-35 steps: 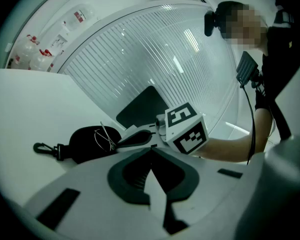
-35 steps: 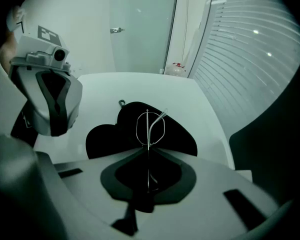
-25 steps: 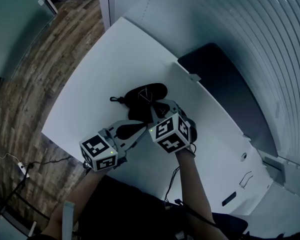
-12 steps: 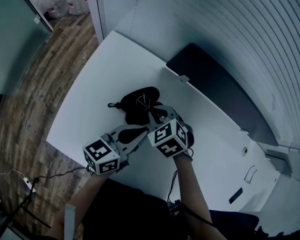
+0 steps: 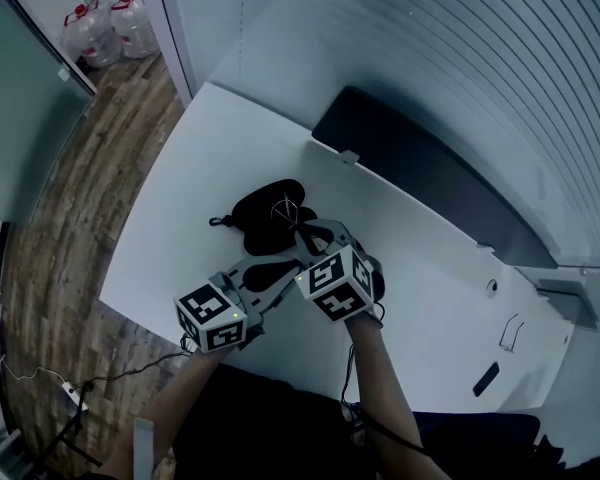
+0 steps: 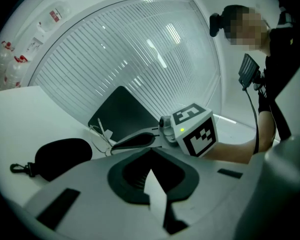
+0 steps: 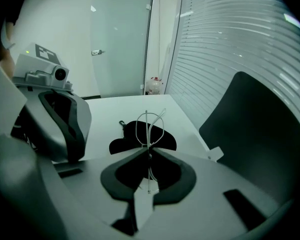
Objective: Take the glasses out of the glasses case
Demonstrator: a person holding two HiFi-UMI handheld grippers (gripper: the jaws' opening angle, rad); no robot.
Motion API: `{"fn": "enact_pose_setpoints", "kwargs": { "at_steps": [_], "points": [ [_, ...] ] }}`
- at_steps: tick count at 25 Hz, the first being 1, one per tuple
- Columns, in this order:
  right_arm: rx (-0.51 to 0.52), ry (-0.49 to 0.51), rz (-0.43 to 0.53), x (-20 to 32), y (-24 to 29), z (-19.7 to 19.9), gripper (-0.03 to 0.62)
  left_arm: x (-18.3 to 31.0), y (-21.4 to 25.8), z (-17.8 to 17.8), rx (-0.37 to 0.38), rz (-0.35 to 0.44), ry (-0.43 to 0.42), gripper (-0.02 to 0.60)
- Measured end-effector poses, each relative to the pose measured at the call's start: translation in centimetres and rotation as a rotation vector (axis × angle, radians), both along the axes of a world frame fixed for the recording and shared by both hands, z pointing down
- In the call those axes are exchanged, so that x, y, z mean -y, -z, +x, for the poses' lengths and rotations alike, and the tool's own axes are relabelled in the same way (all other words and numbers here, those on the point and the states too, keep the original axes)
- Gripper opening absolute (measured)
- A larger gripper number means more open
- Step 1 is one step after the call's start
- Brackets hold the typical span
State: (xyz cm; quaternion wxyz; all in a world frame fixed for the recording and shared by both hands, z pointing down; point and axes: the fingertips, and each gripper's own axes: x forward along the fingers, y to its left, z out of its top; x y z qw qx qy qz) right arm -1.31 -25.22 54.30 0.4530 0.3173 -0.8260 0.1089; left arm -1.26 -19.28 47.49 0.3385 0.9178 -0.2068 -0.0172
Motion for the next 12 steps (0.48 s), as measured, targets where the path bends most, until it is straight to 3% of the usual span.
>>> {"fn": "enact_pose_setpoints", "kwargs": {
  "at_steps": [12],
  "points": [
    [-0.004, -0.118, -0.002, -1.7, 0.2, 4.0, 0.035, -1.7, 0.2, 3.3, -0.015, -0.004, -0.106, 0.006]
  ]
}}
